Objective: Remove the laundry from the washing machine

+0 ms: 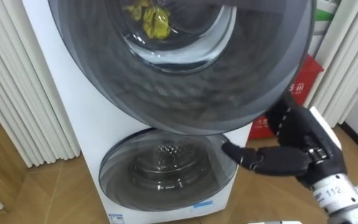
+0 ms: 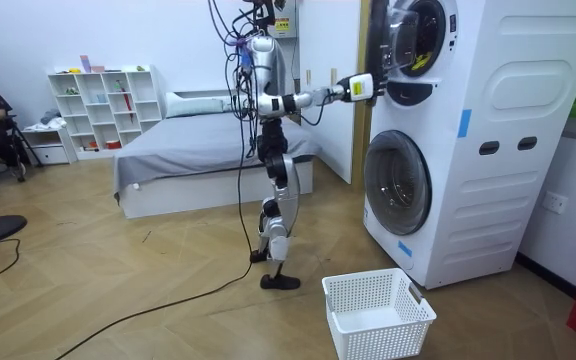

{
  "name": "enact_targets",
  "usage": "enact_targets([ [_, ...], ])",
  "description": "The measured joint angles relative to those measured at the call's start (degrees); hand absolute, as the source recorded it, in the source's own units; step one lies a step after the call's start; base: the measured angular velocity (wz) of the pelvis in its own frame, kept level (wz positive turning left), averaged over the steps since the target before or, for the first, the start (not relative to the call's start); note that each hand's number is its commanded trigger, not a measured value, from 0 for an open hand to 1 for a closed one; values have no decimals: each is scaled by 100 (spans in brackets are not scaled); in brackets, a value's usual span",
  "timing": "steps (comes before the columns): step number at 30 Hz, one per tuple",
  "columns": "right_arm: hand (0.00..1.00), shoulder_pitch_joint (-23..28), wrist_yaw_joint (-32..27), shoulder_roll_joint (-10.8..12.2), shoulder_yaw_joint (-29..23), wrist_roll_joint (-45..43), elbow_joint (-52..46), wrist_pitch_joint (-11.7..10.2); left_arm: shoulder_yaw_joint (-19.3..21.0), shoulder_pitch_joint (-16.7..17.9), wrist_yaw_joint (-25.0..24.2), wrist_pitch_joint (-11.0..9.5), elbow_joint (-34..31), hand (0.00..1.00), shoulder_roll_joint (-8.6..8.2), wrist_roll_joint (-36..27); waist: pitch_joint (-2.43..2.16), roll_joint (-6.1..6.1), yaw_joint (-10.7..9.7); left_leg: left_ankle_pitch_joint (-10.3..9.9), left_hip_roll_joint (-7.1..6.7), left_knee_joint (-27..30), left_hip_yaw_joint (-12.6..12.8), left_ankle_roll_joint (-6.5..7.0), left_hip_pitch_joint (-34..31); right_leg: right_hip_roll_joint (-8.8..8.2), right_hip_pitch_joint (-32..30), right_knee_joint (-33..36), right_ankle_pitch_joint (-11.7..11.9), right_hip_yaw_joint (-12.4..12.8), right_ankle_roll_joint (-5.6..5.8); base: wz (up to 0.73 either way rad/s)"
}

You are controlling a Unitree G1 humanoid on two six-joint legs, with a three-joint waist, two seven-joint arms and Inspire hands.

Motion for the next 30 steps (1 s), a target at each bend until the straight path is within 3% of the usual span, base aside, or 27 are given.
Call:
enact_targets([
  [2, 0, 94, 222, -23, 129, -5, 1, 54, 1, -26, -45, -4, 0, 0, 22, 3, -16, -20, 4, 6, 4, 10, 3, -8, -47, 7, -59, 21, 4, 15, -5, 0],
  [9, 0, 107, 1156, -99, 552, -90, -1, 121, -39, -113, -64, -11, -36, 0, 102, -3, 0, -126, 50, 13, 15, 33, 88, -16, -35, 16, -77, 10, 10, 67, -16, -4],
  [15, 0, 94, 1506, -184, 588, -155, -7, 119, -117, -190, -69, -11, -32, 0, 175, -59, 15, -159, 45, 12, 15, 7, 138, -16, -31, 20, -77, -31, 16, 101, -10, -1],
  [18, 0, 87, 1634, -270, 592, -242, -16, 118, -227, -264, -87, -27, -30, 0, 181, -61, 49, -125, 53, 12, 14, -3, 154, -16, -18, 25, -78, -35, 16, 127, -10, -4],
  [22, 0, 69, 1785, -314, 623, -235, -229, 117, -492, -372, -96, -52, -19, 0, 178, -80, 127, -88, 62, 12, 13, -37, 204, -16, 6, 24, -91, -30, 14, 145, -7, -4],
  [30, 0, -346, 1852, -306, 775, -274, -584, 117, -562, -409, -93, -65, -24, 0, 230, -91, 101, -130, 142, 12, 16, -38, 224, -16, -31, 22, -145, -12, 14, 160, -6, -2],
])
